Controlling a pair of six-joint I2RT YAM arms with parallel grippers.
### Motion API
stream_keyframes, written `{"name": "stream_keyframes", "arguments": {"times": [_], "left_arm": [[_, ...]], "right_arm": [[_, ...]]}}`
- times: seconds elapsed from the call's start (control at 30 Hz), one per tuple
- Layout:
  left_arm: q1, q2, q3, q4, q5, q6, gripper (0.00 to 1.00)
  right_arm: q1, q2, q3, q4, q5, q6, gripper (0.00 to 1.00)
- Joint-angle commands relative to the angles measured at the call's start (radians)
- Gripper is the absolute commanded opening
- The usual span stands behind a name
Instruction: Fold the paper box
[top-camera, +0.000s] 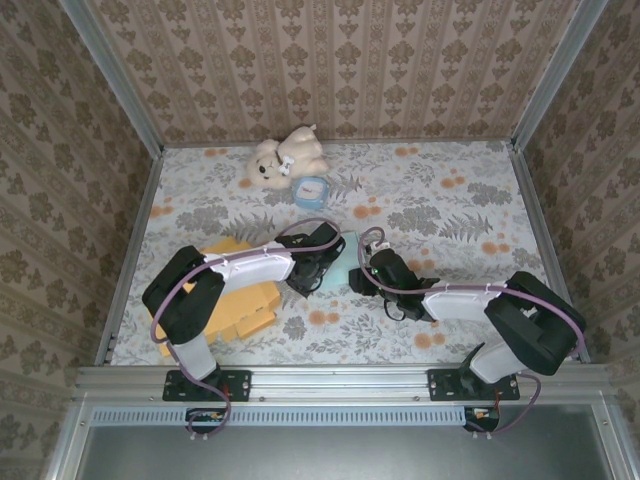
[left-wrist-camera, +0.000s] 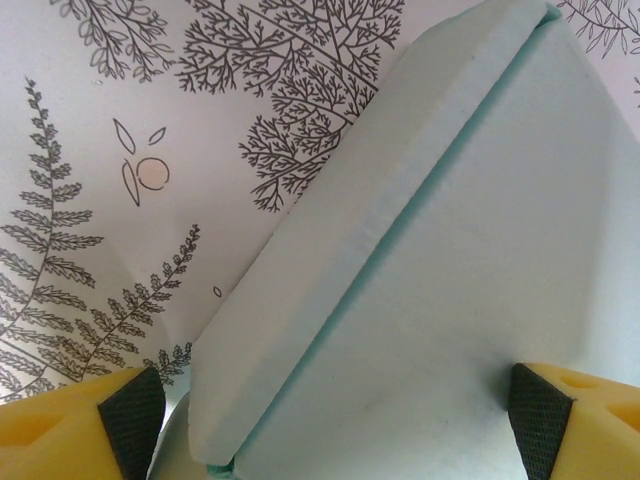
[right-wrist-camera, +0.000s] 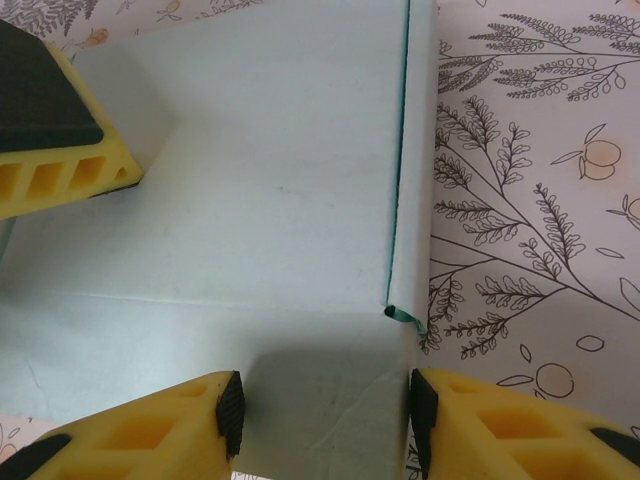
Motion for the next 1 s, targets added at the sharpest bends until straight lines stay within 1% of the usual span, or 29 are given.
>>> {"name": "stream_keyframes", "arguments": {"times": [0.0,0.33,0.57,0.73,0.97], "left_arm": [[0.013,0.056,-0.044,-0.077,0.028,-0.008,0.90],[0.016,0.064,-0.048,-0.070,0.039,-0.004,0.89],[0.020,0.067,-0.053,-0.065,0.044,-0.001,0.89],[0.027,0.069,-0.067,-0.060,0.045,0.001,0.89],[0.039,0.079,-0.084,-0.050,0.062,0.011,0.89]], "right_arm": [[0.010,0.019,-0.019,-0.002,0.028,-0.017,0.50],[0.011,0.072,-0.024,0.053,0.041,-0.025,0.49],[0.012,0.106,-0.045,0.116,0.111,-0.052,0.49],[0.012,0.154,-0.068,0.188,0.150,-0.078,0.50],[0.017,0.227,-0.085,0.311,0.167,-0.125,0.50]]}}
